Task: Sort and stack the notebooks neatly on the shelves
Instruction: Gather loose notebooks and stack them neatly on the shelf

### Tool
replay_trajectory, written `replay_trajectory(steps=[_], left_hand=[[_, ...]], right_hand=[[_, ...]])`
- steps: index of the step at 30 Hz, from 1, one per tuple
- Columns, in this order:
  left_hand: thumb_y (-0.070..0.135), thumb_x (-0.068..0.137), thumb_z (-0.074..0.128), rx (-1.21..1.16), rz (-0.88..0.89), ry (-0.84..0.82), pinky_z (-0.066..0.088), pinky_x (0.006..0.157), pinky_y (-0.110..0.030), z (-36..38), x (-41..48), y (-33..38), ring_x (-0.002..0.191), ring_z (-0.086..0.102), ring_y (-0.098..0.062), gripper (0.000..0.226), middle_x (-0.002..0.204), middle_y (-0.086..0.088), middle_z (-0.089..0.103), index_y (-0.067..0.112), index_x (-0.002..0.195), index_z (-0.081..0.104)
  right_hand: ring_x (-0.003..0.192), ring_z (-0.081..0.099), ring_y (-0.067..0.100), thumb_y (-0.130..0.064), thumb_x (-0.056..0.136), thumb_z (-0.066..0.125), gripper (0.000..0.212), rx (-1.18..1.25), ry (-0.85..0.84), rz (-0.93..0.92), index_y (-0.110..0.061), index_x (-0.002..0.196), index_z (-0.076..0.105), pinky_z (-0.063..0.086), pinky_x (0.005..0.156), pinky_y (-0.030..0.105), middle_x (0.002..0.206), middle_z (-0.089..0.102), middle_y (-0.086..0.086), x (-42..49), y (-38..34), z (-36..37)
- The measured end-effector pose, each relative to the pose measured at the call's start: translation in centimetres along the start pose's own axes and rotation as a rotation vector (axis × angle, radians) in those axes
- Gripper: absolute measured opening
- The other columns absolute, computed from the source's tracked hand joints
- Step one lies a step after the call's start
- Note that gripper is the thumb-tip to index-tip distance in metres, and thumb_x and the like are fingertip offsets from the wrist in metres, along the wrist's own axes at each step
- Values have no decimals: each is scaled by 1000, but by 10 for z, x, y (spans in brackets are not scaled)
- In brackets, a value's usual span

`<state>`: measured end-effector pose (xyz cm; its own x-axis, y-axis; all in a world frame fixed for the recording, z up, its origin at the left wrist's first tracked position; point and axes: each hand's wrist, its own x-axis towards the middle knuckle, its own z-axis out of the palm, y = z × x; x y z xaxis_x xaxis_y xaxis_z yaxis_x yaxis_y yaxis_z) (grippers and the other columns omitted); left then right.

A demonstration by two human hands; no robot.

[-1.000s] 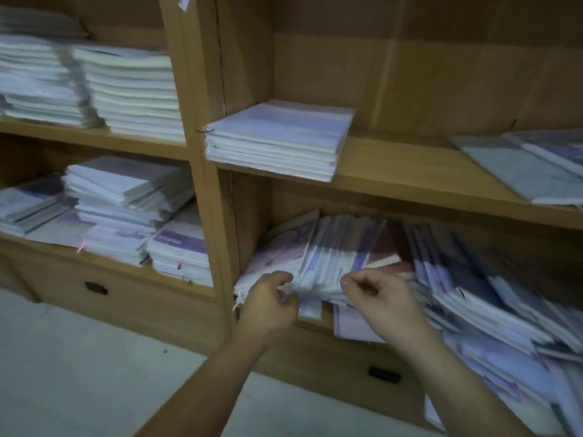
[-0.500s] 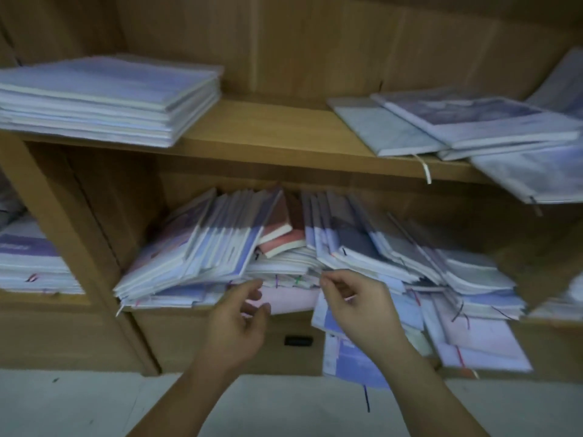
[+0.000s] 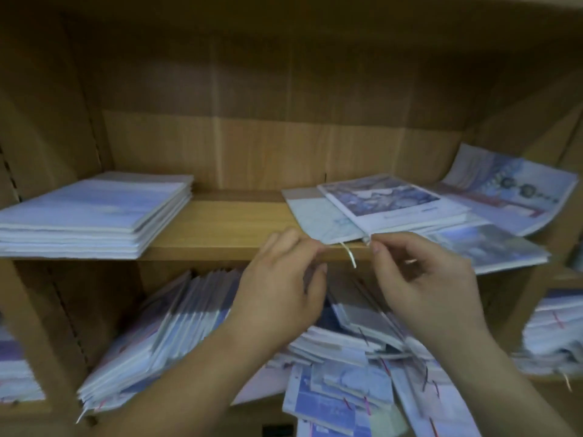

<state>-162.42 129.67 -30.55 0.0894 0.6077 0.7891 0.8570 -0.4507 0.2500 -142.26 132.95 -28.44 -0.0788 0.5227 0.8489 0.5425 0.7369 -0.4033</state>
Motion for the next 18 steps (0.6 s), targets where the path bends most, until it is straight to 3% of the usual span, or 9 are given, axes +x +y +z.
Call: replay_trajectory(steps=[2, 4, 6, 8, 11, 14, 18], left_hand=[[42, 94, 61, 204, -12, -203, 46, 104, -43, 6, 34, -2, 130, 47, -27, 52, 142, -5, 51, 21, 141, 53], [51, 98, 53, 323, -65, -455, 31, 119, -43, 20, 59, -4, 147, 31, -29, 66, 161, -6, 35, 24, 155, 35], [47, 103, 46, 373, -50, -549, 36, 114, -40, 33, 68, -8, 141, 40, -29, 50, 152, -4, 46, 27, 149, 42], [42, 104, 42, 449, 13, -478, 48, 97, -37, 35, 69, -17, 119, 58, -26, 31, 125, 1, 64, 28, 126, 59], [43, 100, 41, 470, 70, -412, 58, 82, -41, 16, 60, -28, 100, 69, -25, 35, 108, 2, 73, 27, 110, 70], [43, 101, 42, 388, 72, -401, 55, 84, -40, -8, 44, -36, 103, 62, -19, 29, 108, 7, 69, 27, 107, 66], [57, 90, 54, 325, 22, -384, 49, 76, -33, -46, 28, -53, 92, 54, -11, 25, 92, 14, 56, 32, 89, 53]], right_hand=[[98, 66, 22, -35, 90, 62, 28, -237, -21, -50, -18, 108, 75, 53, 87, 37, 101, 73, -2, 19, 19, -5], [122, 59, 30, -52, 85, 52, 56, -450, -230, 29, -19, 126, 69, 49, 102, 47, 128, 67, 6, 29, 39, -5], [139, 46, 29, -67, 82, 45, 74, -503, -430, 119, -24, 141, 58, 41, 112, 51, 148, 54, 5, 32, 53, -7], [147, 35, 19, -69, 86, 53, 74, -484, -529, 168, -27, 148, 49, 34, 119, 41, 155, 44, -3, 40, 57, -16], [144, 34, 12, -72, 86, 54, 77, -469, -599, 209, -27, 148, 49, 33, 117, 31, 153, 44, -9, 56, 59, -26], [143, 35, 20, -91, 75, 30, 93, -574, -718, 323, -31, 143, 52, 35, 117, 44, 151, 46, -9, 72, 53, -26], [141, 33, 31, -92, 80, 13, 96, -855, -788, 340, -29, 136, 60, 29, 115, 56, 148, 47, 0, 93, 41, -22]])
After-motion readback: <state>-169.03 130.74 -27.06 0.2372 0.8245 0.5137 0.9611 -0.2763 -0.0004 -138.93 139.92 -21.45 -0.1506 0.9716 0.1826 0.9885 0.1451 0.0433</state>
